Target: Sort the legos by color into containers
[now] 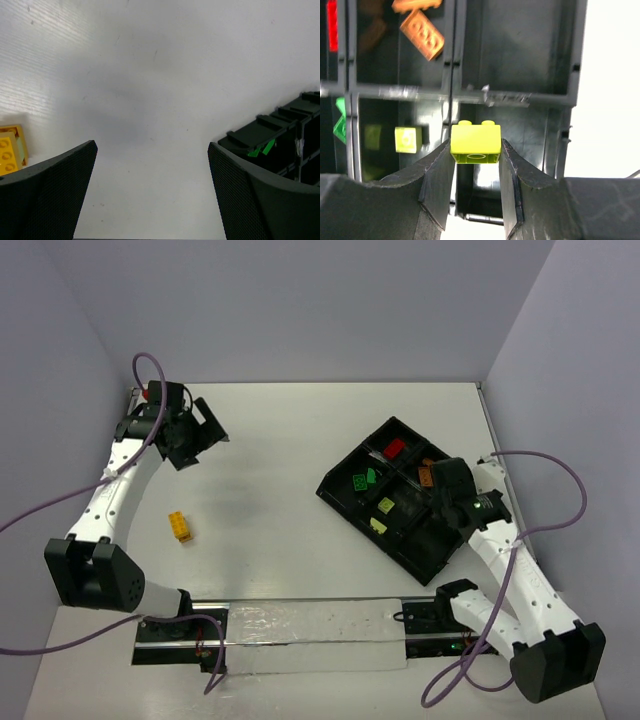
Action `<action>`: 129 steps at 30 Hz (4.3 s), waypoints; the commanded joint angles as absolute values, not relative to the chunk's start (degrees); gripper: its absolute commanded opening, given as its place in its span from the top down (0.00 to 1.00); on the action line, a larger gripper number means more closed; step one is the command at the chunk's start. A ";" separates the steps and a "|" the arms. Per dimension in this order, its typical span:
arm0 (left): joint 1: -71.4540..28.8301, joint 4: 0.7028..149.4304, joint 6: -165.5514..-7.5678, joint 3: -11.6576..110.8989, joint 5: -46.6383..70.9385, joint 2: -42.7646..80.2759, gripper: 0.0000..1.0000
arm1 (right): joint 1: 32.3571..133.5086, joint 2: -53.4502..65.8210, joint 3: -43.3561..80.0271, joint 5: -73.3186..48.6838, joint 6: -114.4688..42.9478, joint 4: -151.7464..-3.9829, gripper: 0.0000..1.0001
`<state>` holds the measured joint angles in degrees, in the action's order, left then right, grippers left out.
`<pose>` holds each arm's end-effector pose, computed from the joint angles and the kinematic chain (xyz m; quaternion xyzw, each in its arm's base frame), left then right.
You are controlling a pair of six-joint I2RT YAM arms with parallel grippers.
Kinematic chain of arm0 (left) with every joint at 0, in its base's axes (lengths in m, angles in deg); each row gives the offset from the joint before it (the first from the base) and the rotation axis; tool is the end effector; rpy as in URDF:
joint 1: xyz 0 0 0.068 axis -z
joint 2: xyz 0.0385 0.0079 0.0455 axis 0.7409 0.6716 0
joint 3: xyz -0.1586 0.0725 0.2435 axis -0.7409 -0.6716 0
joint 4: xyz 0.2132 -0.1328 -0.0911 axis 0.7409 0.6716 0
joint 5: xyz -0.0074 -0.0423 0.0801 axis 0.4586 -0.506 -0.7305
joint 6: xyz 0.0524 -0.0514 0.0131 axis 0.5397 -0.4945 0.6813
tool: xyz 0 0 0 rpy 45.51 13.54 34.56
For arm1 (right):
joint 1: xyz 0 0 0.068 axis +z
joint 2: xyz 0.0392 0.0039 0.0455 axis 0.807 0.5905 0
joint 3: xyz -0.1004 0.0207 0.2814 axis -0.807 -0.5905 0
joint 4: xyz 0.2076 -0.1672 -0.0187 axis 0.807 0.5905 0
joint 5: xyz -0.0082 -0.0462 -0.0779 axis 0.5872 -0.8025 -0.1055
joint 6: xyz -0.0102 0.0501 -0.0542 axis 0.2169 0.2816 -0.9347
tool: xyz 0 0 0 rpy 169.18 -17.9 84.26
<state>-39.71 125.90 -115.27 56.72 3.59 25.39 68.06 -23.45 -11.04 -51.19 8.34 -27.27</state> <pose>0.3153 -0.0446 0.3431 -0.2626 0.9069 -0.1329 0.3017 0.1674 0.0091 0.2723 0.3638 0.8507 -0.0671 0.3735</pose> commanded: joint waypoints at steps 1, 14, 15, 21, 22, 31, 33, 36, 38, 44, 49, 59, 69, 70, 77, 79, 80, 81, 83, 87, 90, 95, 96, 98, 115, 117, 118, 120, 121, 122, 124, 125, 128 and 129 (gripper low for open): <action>-41.15 123.35 -115.40 60.55 1.67 28.60 0.01 | 62.53 -20.68 -6.85 -54.21 6.18 -29.53 1.00; -44.51 124.70 -114.03 63.17 1.49 34.48 0.01 | 52.81 -9.89 -5.82 -51.04 0.78 -38.15 0.94; -44.78 125.58 -113.73 63.17 0.74 34.57 0.01 | 52.20 -9.80 -6.05 -50.96 0.42 -38.76 0.94; -47.62 128.67 -113.21 60.26 -1.66 32.30 0.01 | 49.94 -8.81 -7.02 -50.20 -0.91 -41.28 0.94; -48.44 129.36 -113.25 60.17 -1.65 32.06 0.01 | 49.78 -8.60 -7.18 -49.95 -1.07 -41.64 0.94; -49.72 143.68 -120.52 57.43 -16.34 29.80 0.03 | 48.95 -8.84 -9.82 -47.41 -1.83 -44.45 0.93; -49.74 145.81 -122.73 55.27 -19.15 28.82 0.03 | 48.80 -9.07 -10.28 -46.85 -1.98 -45.07 0.92; -49.74 146.39 -124.23 52.43 -20.74 26.74 0.03 | 48.80 -9.65 -10.78 -46.60 -2.31 -45.64 0.92; -49.66 146.94 -125.20 51.10 -21.43 26.14 0.03 | 48.71 -9.88 -11.28 -46.59 -2.62 -46.50 0.92; -49.69 146.19 -124.90 49.96 -20.13 25.93 0.04 | 48.18 -9.43 -10.72 -46.01 -2.94 -46.14 0.91; -49.66 144.72 -124.42 49.52 -19.05 25.61 0.04 | 47.92 -10.38 -11.02 -45.98 -2.41 -46.12 0.90; -49.73 143.05 -121.71 49.63 -18.61 25.58 0.04 | 47.58 -9.00 -10.17 -46.19 -2.64 -46.08 0.89; -50.36 141.51 -121.03 46.54 -17.65 24.47 0.04 | 47.48 -9.77 -9.40 -45.18 -3.20 -45.68 0.89; -50.52 141.42 -121.03 46.37 -17.56 24.39 0.04 | 47.48 -9.60 -9.48 -45.18 -3.28 -45.68 0.89; -51.03 141.08 -120.68 45.84 -18.00 24.47 0.04 | 47.48 -10.20 -9.40 -44.66 -3.99 -45.65 0.88; -51.21 140.92 -120.60 45.74 -17.85 24.47 0.04 | 47.48 -9.73 -9.46 -45.19 -3.99 -45.77 0.88; -51.24 140.94 -120.65 45.74 -17.82 24.47 0.04 | 47.48 -9.59 -9.43 -45.36 -3.99 -45.85 0.88; -51.27 140.94 -120.72 45.71 -17.78 24.40 0.04 | 47.48 -9.38 -9.47 -45.50 -4.06 -45.96 0.87; -51.24 141.06 -120.94 45.49 -17.73 24.13 0.04 | 47.39 -8.90 -9.66 -45.96 -4.25 -46.45 0.87; -51.41 141.08 -121.30 44.95 -17.00 23.43 0.04 | 47.13 -8.60 -9.65 -45.64 -4.43 -46.72 0.87; -51.50 140.98 -121.38 43.80 -16.32 23.42 0.04 | 47.12 -9.51 -10.10 -44.83 -4.34 -47.00 0.87; -52.16 141.05 -121.28 42.36 -14.86 23.07 0.05 | 47.03 -10.37 -10.44 -44.14 -4.34 -46.91 0.86; -52.26 141.01 -121.12 42.14 -14.77 23.01 0.05 | 47.04 -10.62 -10.45 -44.07 -4.34 -46.91 0.86; -52.29 140.71 -120.57 41.63 -13.95 23.28 0.07 | 47.04 -10.82 -10.54 -43.78 -4.31 -46.91 0.86; -52.29 129.43 -118.38 31.38 -7.95 24.96 0.29 | 47.00 -12.61 -12.36 -43.33 -4.25 -47.17 0.85; -52.29 128.52 -118.13 31.50 -8.57 26.02 0.35 | 46.95 -12.84 -12.82 -42.59 -4.68 -47.59 0.84; -52.29 128.50 -117.90 31.50 -8.59 26.29 0.38 | 46.95 -12.84 -12.90 -42.55 -4.69 -47.61 0.84; -52.21 127.90 -117.38 31.92 -8.76 27.46 0.48 | 46.95 -12.52 -13.00 -40.60 -4.97 -48.52 0.85; -52.21 127.81 -116.98 32.09 -8.69 27.77 0.60 | 46.95 -12.42 -12.93 -39.94 -4.67 -48.65 0.85; -52.15 127.91 -116.79 32.52 -8.45 28.15 0.74 | 46.89 -12.18 -12.80 -39.60 -4.38 -48.66 0.85; -52.08 128.14 -116.47 33.56 -8.16 28.21 0.90 | 46.95 -11.92 -12.43 -39.43 -4.21 -48.62 0.85; -51.82 128.45 -116.33 34.26 -7.89 27.91 1.00 | 46.95 -11.71 -12.26 -39.47 -4.30 -48.75 0.84; -49.93 128.09 -115.59 36.26 -6.27 26.10 1.00 | 46.95 -10.08 -11.51 -39.53 -4.76 -49.10 0.84; -49.06 127.82 -115.18 37.63 -5.23 25.82 1.00 | 46.95 -9.39 -11.10 -39.80 -4.67 -48.64 0.84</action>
<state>-51.47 130.05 -116.84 32.45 -8.02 27.58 47.39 -11.24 -12.77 -39.33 -4.35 -46.57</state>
